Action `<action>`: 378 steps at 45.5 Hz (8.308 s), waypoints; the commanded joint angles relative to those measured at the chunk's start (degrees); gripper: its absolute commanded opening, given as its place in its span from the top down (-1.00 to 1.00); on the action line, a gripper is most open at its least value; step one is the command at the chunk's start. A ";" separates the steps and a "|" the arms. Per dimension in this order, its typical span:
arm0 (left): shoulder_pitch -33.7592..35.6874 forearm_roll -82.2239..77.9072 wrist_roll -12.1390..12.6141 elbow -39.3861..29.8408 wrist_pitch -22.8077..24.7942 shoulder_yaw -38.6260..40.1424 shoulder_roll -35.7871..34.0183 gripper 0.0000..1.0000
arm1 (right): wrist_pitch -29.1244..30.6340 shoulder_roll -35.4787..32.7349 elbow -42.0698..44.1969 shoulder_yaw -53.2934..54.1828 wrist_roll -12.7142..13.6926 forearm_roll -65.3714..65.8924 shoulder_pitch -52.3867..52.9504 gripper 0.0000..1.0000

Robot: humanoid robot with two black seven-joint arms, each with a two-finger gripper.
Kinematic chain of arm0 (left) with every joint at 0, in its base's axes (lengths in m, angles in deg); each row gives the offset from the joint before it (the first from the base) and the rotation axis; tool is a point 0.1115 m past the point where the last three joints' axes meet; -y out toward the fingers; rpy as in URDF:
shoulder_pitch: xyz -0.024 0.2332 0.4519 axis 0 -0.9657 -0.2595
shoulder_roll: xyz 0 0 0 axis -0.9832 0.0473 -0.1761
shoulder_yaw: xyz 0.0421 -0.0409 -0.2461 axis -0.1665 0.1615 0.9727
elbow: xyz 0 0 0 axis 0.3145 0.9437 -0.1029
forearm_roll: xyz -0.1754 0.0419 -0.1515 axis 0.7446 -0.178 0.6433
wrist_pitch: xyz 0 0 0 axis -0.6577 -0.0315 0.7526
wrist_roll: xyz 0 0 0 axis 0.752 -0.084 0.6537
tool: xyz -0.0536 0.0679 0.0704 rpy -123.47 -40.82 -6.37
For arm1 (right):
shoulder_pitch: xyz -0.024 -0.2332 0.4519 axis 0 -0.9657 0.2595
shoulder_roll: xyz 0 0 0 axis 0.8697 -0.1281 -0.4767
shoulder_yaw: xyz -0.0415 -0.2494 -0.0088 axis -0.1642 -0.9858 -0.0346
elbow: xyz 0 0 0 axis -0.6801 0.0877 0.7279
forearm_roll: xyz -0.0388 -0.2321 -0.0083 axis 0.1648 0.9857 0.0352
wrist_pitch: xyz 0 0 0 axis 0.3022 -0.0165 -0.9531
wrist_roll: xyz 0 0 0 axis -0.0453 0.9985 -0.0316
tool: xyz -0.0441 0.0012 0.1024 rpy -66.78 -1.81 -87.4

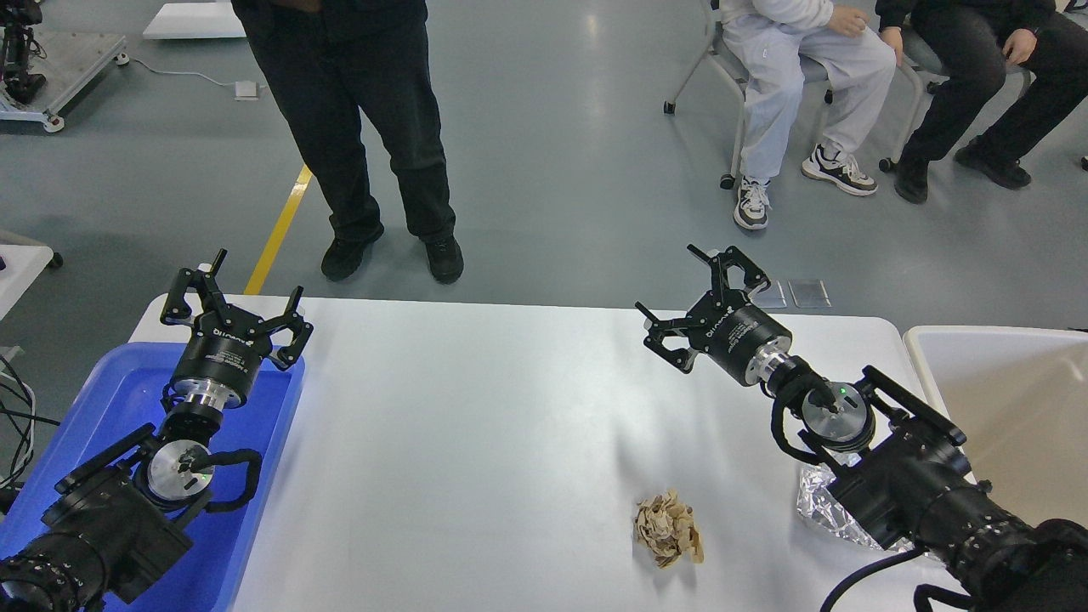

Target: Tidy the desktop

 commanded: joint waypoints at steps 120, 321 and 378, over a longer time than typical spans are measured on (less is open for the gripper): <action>0.00 0.00 0.02 0.00 0.03 -0.09 -0.04 -1.00 | -26.54 -52.17 -21.89 -34.85 -30.14 83.41 -14.59 -0.98; 0.00 0.09 0.02 0.00 0.21 -0.09 -0.13 -1.00 | -9.84 -38.46 24.42 -47.51 -11.17 24.62 5.63 1.00; 0.00 0.09 0.02 0.00 0.12 -0.09 -0.13 -1.00 | -22.94 -25.71 28.12 -46.63 -1.40 7.82 -8.18 -1.00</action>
